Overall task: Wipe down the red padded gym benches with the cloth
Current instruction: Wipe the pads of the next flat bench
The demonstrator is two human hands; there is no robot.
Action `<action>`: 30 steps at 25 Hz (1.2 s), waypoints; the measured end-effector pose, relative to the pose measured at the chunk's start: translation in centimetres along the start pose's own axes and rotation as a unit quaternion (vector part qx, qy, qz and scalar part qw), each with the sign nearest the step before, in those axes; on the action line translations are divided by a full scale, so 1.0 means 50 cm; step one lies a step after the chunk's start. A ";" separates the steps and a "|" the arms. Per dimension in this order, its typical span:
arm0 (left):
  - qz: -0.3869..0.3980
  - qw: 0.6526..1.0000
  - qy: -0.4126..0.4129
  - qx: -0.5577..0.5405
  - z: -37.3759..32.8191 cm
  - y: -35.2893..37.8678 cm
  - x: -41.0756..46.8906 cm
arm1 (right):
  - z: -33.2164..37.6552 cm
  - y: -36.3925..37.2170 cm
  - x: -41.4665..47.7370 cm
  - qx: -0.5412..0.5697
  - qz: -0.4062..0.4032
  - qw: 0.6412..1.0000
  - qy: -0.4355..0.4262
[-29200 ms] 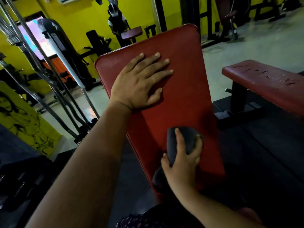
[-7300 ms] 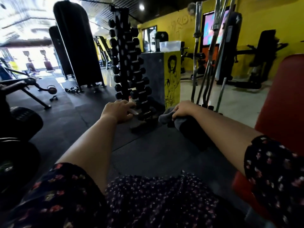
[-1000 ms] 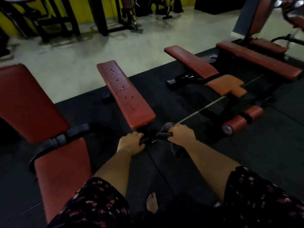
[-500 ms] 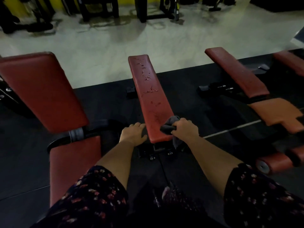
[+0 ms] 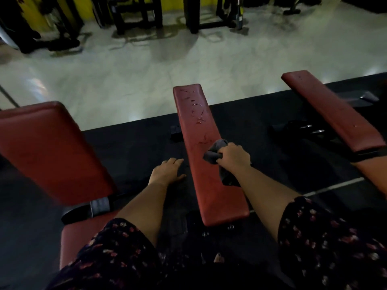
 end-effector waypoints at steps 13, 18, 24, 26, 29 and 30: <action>-0.013 0.943 0.309 0.121 -0.035 -0.050 0.411 | -0.128 0.021 0.103 0.169 -0.107 0.914 0.354; 0.017 0.935 0.334 0.116 -0.024 0.051 0.459 | -0.169 0.135 0.020 0.250 -0.125 0.824 0.494; 0.030 0.910 0.393 0.128 -0.062 0.229 0.509 | -0.214 0.349 -0.042 0.234 -0.098 0.809 0.530; 0.005 0.911 0.399 0.108 -0.070 0.277 0.541 | -0.231 0.411 -0.042 0.208 -0.104 0.826 0.514; -0.024 0.913 0.401 0.073 -0.077 0.362 0.598 | -0.273 0.495 -0.027 0.177 -0.105 0.837 0.507; -0.032 0.914 0.401 0.057 -0.077 0.394 0.617 | -0.288 0.526 -0.021 0.163 -0.099 0.837 0.513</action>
Point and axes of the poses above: each hand's wrist, its own x-axis towards the middle knuckle, its own y-axis out of the palm, z = x × y, the point moved 7 cm from there along x, towards the middle knuckle, and after that the axes turned 5 degrees about x, right-handed, at the moved point
